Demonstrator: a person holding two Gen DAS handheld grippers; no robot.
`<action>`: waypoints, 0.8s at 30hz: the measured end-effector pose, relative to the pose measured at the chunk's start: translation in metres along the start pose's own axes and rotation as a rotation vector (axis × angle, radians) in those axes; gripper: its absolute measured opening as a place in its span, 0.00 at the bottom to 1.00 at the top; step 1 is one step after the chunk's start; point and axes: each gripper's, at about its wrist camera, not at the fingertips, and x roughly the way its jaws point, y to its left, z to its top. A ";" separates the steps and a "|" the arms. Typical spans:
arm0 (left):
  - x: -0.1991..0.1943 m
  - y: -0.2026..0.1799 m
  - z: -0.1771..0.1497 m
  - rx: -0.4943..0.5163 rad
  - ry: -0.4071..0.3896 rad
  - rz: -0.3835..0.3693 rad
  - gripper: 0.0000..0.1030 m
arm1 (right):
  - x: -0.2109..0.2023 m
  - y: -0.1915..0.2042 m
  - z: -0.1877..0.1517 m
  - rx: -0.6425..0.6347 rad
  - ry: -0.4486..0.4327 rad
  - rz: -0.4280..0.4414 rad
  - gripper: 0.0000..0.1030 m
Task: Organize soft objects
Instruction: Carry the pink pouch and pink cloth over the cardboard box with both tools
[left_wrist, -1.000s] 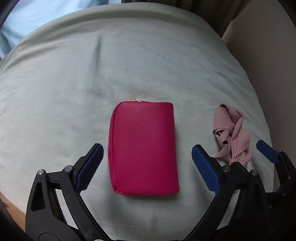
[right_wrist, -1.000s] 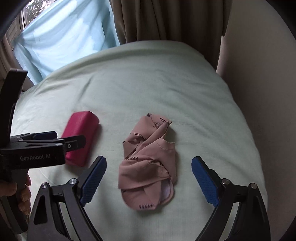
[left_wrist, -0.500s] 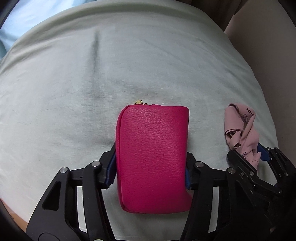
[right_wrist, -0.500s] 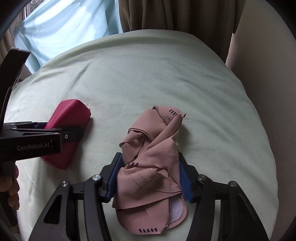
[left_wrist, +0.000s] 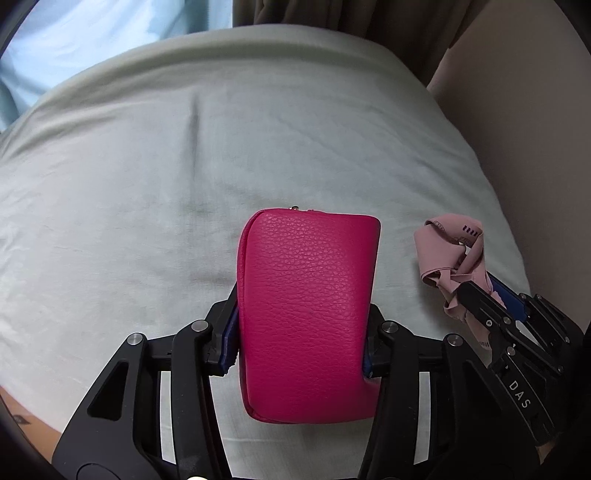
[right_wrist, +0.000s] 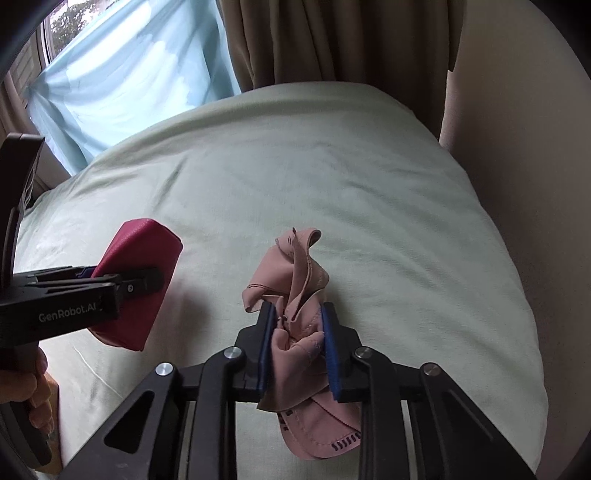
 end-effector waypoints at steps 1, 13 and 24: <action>-0.007 -0.004 -0.001 -0.002 -0.007 -0.001 0.43 | -0.005 0.000 0.001 0.005 -0.007 0.002 0.22; -0.140 -0.004 0.003 -0.019 -0.117 -0.024 0.43 | -0.113 0.023 0.024 0.024 -0.091 0.008 0.22; -0.300 0.029 -0.030 -0.046 -0.175 -0.028 0.43 | -0.258 0.103 0.041 -0.005 -0.158 0.051 0.22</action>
